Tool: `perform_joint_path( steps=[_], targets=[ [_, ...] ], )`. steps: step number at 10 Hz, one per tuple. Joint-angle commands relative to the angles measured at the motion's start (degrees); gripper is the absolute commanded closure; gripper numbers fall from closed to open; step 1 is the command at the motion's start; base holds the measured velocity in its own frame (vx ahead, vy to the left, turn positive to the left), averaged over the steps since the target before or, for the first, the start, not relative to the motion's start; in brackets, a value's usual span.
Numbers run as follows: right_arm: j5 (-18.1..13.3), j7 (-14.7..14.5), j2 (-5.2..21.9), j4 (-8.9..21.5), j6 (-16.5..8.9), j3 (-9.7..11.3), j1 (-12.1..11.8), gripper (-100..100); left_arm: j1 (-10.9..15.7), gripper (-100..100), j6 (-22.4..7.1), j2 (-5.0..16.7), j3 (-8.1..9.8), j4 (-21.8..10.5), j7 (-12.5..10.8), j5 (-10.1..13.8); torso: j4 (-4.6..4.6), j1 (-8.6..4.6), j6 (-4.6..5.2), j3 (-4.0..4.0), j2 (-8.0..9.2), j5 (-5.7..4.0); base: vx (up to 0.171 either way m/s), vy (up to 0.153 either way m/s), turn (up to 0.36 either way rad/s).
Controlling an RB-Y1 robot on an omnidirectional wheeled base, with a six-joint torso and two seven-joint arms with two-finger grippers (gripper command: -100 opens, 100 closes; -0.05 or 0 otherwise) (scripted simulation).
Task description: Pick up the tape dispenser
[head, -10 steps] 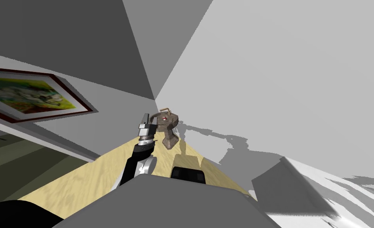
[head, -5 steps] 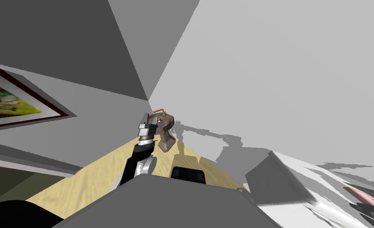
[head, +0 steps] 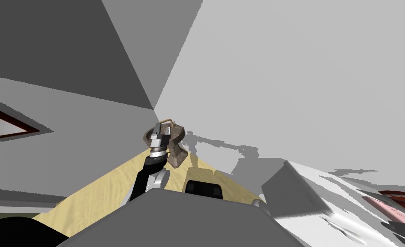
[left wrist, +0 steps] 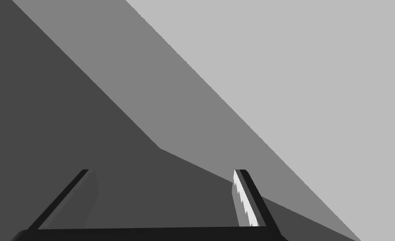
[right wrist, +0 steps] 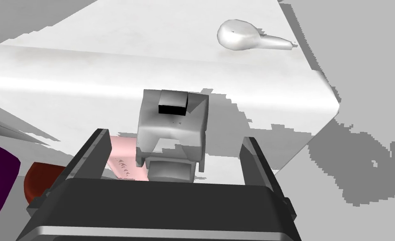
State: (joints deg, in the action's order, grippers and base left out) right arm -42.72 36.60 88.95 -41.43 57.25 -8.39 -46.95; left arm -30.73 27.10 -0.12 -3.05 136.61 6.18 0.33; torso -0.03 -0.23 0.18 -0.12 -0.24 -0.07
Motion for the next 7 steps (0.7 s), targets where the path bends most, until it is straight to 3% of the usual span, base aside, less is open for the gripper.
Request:
perform_joint_path(
  steps=[1,2,3,4,5,7],
  targets=[
    [0.05,0.43,0.18,-2.71,-0.63,-0.99,-1.45,-100,0.00,0,0.00,0.00,0.00,0.00,0.00,0.00,0.00,0.00,0.00,0.00,0.00,0.00,0.028,-0.020,0.040],
    [0.05,0.43,0.18,-2.71,-0.63,-0.99,-1.45,-100,0.01,0,0.00,0.00,0.00,0.00,0.00,0.00,0.00,0.00,-0.04,0.02,0.05,0.01,0.003,-0.013,0.039],
    [-1.60,1.73,0.55,-4.90,-2.26,-3.33,-3.37,-100,0.01,0,0.00,0.00,0.00,0.00,0.00,0.00,0.03,0.03,-0.02,0.07,0.14,0.01,0.062,-0.033,-0.319],
    [-1.60,1.73,0.55,-7.15,-2.26,-3.33,-3.37,-100,-0.01,0,0.00,0.00,0.01,0.00,0.00,0.00,0.03,-0.01,0.09,0.04,0.05,0.00,0.077,-0.027,-0.204],
    [-3.24,3.03,0.92,-8.95,-3.88,-5.67,-5.30,-100,0.00,0,0.00,0.00,0.00,0.00,0.00,0.00,0.00,-0.01,-0.02,-0.01,-0.02,-0.01,0.100,-0.040,-0.289],
    [-3.24,3.03,0.92,-11.80,-3.88,-5.67,-5.30,-100,0.00,0,0.00,0.00,0.00,0.00,0.00,0.00,-0.03,-0.04,-0.04,-0.07,-0.10,-0.02,0.061,-0.026,-0.059]
  ],
)
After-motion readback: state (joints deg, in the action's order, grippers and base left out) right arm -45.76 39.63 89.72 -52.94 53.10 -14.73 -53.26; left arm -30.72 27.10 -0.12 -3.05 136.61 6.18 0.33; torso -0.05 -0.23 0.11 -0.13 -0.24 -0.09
